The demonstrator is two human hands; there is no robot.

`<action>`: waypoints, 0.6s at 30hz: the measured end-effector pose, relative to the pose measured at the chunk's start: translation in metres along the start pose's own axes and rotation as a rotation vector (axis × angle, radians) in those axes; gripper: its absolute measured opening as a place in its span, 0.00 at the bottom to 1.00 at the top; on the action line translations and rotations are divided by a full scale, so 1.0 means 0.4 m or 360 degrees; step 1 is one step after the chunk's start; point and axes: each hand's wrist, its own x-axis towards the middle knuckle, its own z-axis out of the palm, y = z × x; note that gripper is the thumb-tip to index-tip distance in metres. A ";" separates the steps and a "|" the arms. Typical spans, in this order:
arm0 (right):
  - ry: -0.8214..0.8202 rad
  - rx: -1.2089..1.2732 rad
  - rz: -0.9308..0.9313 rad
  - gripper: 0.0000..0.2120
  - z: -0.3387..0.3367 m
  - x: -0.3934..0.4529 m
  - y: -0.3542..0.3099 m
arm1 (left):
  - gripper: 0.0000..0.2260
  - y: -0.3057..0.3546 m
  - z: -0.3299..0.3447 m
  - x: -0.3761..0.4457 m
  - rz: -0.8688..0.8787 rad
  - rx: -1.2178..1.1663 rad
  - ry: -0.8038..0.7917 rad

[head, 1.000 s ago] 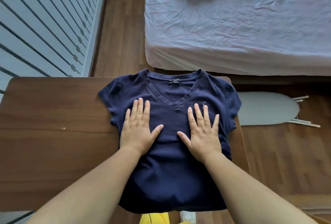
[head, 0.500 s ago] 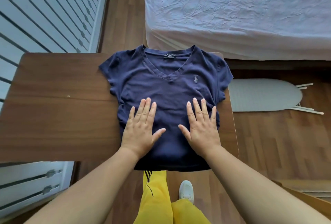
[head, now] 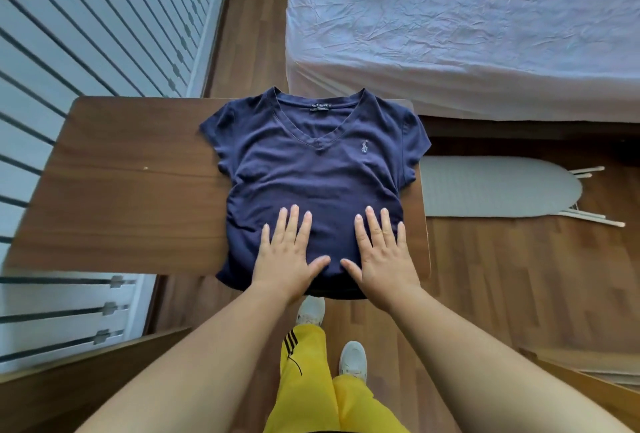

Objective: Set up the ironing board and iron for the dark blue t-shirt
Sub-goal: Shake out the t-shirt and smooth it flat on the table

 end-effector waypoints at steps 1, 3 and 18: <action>-0.0055 0.0019 -0.0010 0.41 0.001 -0.004 0.012 | 0.42 0.003 0.005 -0.003 -0.0006 0.0001 -0.0075; -0.0152 0.0018 -0.0068 0.41 -0.013 0.002 0.031 | 0.44 0.001 -0.002 0.007 -0.0011 -0.0013 -0.0185; -0.0137 0.0206 0.0121 0.39 -0.218 0.048 -0.022 | 0.36 0.086 -0.221 0.096 -0.0041 -0.0619 -0.0115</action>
